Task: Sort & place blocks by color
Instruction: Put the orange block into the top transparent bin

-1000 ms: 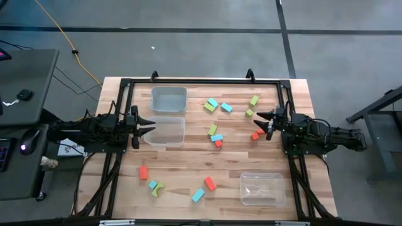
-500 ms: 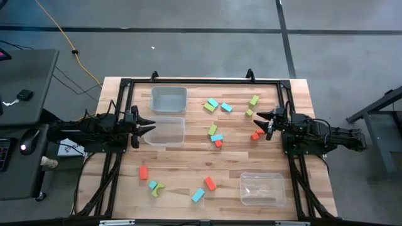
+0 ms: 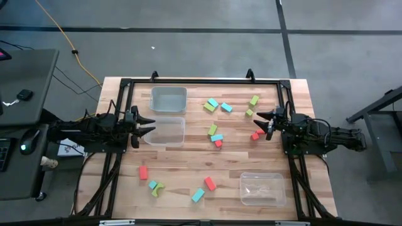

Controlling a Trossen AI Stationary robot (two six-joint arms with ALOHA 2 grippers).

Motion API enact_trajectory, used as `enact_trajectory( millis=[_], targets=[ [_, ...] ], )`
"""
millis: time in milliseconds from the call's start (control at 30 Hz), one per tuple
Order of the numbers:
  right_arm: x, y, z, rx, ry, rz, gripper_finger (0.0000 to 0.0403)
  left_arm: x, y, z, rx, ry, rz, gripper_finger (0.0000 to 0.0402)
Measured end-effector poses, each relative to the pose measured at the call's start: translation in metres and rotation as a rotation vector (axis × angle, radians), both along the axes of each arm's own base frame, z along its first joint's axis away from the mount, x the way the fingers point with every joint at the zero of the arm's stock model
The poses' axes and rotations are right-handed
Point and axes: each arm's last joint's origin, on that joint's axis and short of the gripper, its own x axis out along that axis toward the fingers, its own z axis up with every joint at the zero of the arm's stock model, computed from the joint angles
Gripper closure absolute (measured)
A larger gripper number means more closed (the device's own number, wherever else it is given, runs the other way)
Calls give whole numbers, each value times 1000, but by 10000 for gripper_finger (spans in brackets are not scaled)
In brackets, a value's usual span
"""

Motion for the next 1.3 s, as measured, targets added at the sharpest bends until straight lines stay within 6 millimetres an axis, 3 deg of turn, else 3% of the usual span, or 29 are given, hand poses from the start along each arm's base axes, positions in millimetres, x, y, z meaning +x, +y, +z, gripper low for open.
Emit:
enact_trajectory(
  millis=[167,300,667,867,1033,1300],
  targets=[
    [0,0,0,0,0,0,176,0,1,0,3,0,27,225],
    [0,0,0,0,0,0,176,-1,2,0,-100,-37,92,206],
    [0,0,0,0,0,0,176,1,2,15,-335,-268,87,217],
    [0,0,0,0,0,0,176,-5,2,44,-378,-409,81,218],
    [0,0,0,0,0,1,176,-8,3,81,-391,-456,131,218],
    [0,0,0,0,0,0,176,9,6,132,-449,-272,244,218]
  ],
)
